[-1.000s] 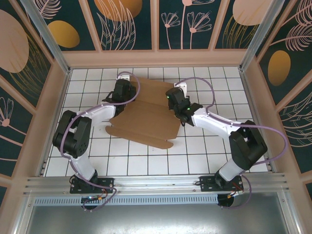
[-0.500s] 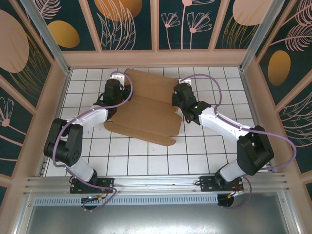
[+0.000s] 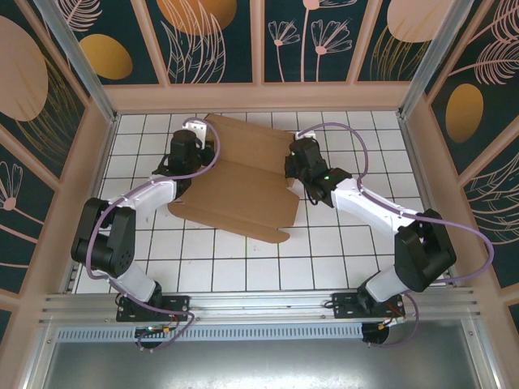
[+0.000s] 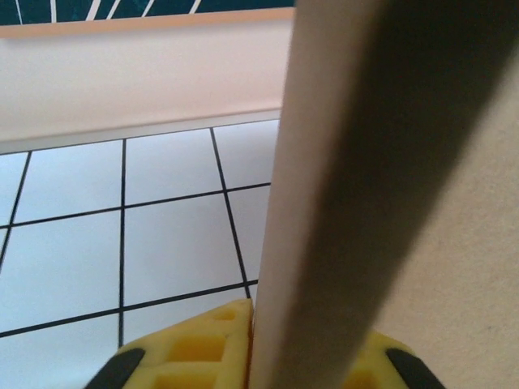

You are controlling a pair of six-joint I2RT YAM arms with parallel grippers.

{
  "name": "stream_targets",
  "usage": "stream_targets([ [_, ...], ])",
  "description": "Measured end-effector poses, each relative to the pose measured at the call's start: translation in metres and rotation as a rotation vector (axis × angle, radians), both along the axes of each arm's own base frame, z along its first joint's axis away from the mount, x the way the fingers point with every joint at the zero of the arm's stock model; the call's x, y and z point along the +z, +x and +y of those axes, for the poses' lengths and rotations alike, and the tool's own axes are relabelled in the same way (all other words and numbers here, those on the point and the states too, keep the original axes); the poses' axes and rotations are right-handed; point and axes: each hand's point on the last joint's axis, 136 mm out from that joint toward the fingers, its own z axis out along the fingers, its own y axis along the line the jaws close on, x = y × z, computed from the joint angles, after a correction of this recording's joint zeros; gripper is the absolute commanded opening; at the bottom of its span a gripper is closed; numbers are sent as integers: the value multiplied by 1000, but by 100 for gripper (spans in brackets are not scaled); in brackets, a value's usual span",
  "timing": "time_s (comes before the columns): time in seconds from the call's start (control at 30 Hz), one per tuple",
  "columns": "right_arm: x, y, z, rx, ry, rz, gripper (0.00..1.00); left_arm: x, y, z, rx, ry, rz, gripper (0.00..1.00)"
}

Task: Fold the paper box

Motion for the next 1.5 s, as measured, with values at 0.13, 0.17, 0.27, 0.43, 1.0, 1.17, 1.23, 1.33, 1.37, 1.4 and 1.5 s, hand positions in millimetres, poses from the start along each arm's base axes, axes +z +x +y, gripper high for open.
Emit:
stream_targets([
  [0.13, 5, -3, 5, 12, -3, 4, 0, 0, 1, 5, 23, 25, -5, 1],
  [0.17, 6, -3, 6, 14, -4, 6, 0, 1, 2, 7, 30, 30, -7, 0],
  [0.27, 12, -6, 11, 15, -11, 5, 0, 3, 4, 12, 61, 44, -14, 0],
  [0.43, 21, -10, 21, -19, -30, -6, 0, 5, 5, 19, 122, 64, -26, 0],
  [1.0, 6, 4, 18, -83, -57, -33, 1, 15, -20, 3, 37, -98, -43, 63],
  [1.17, 0, 10, 7, -97, -74, -46, 1, 17, -38, -10, -42, -182, -42, 69],
  [1.23, 1, 13, 5, -102, -74, -58, 1, 18, -41, -12, -56, -204, -40, 69],
  [1.33, -1, 15, 2, -106, -77, -69, 1, 21, -50, -13, -71, -231, -45, 69],
  [1.37, -3, 16, 1, -108, -77, -72, 1, 23, -54, -13, -76, -240, -51, 68],
  [1.4, -7, 16, -1, -108, -80, -71, 1, 28, -58, -14, -86, -254, -60, 68],
  [1.5, -20, 16, -10, -119, -93, -67, 1, 46, -69, -21, -148, -298, -102, 67],
])
